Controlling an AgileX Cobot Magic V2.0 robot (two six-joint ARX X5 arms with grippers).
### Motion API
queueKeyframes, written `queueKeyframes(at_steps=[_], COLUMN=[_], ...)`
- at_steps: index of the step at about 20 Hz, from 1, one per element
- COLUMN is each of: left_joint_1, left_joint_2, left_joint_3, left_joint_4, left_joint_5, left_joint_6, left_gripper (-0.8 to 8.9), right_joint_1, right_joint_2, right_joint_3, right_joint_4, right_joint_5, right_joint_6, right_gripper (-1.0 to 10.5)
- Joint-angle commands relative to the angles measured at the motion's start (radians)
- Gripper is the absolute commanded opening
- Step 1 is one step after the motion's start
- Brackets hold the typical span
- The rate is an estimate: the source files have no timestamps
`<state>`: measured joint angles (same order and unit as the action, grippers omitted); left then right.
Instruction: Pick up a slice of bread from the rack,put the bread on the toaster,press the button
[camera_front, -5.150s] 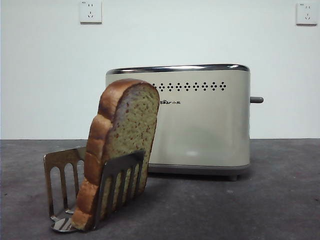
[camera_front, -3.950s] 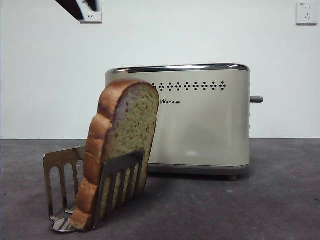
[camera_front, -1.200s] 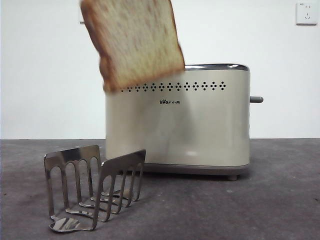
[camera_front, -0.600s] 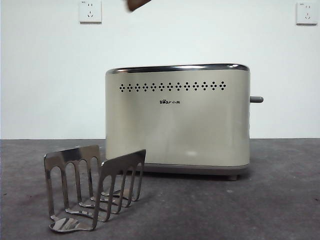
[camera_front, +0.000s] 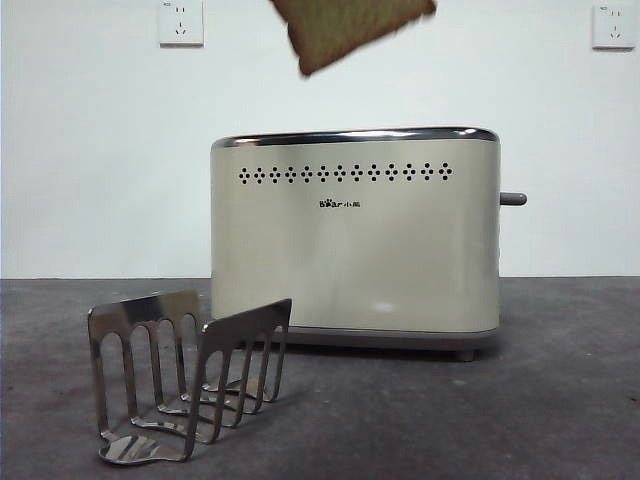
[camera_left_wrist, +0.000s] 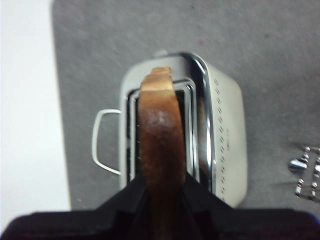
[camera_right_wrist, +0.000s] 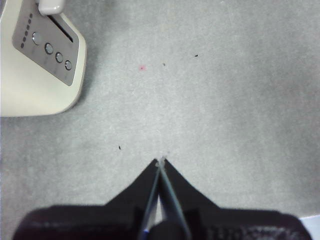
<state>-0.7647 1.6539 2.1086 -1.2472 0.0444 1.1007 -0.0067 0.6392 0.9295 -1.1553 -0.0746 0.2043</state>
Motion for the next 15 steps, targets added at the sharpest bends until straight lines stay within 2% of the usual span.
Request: queueKeyframes(at_steps=[1,15], left_joint_1=[0.02,0.062], left_joint_2=[0.038,0.113], left_joint_3=[0.002,0.002], left_joint_4=[-0.024,0.007], left_joint_5=[0.008,0.017], left_joint_6=[0.039,0.059], left_gripper=[-0.14,-0.13], right_joint_1=[0.0,0.0], right_joint_2=[0.0,0.067], right_joint_3=[0.005,0.004], right_joint_4=[0.021,0.056], right_joint_5=[0.005,0.005], right_joint_6=[-0.008,-0.026], right_gripper=[0.0,0.0])
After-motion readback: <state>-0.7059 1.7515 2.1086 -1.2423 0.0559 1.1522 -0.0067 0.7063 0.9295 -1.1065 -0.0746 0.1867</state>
